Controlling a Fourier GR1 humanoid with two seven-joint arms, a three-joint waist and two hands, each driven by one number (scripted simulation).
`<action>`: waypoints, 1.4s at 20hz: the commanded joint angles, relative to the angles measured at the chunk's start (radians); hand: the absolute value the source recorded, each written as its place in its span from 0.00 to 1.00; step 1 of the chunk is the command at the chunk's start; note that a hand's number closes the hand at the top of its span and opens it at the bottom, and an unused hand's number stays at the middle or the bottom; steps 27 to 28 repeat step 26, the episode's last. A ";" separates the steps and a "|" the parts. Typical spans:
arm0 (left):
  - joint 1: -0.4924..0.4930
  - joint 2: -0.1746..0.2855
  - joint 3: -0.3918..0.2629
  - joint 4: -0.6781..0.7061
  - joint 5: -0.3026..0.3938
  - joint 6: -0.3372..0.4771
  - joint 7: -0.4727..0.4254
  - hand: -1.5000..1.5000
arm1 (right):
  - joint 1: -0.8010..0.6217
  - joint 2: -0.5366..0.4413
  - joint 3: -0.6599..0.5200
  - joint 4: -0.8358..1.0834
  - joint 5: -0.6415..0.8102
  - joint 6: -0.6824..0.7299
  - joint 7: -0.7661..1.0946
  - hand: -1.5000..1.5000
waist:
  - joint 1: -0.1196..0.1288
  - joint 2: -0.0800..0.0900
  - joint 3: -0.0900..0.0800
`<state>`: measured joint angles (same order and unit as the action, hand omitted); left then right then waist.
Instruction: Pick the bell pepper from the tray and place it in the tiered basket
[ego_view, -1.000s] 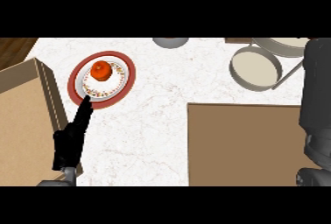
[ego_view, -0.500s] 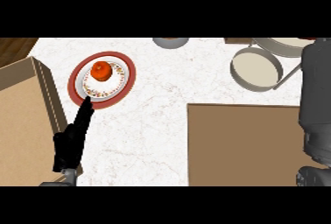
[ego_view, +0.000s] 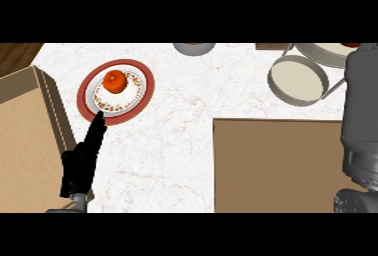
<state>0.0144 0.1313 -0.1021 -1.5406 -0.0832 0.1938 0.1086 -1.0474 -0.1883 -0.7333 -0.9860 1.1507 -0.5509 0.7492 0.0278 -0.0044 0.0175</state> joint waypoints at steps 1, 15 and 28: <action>0.016 -0.019 0.022 0.110 0.023 -0.004 -0.013 0.50 | 0.019 -0.015 0.008 -0.020 -0.018 -0.141 -0.077 0.00 | -0.017 0.013 -0.018; 0.172 -0.023 0.054 0.038 0.020 0.016 -0.032 0.50 | 0.246 0.054 -0.029 -0.669 0.187 0.026 0.201 0.00 | -0.105 -0.029 -0.022; 0.182 -0.018 0.078 -0.025 0.018 0.018 0.032 0.50 | 0.609 0.186 0.007 -1.338 -0.031 0.405 0.229 0.00 | -0.148 -0.038 -0.020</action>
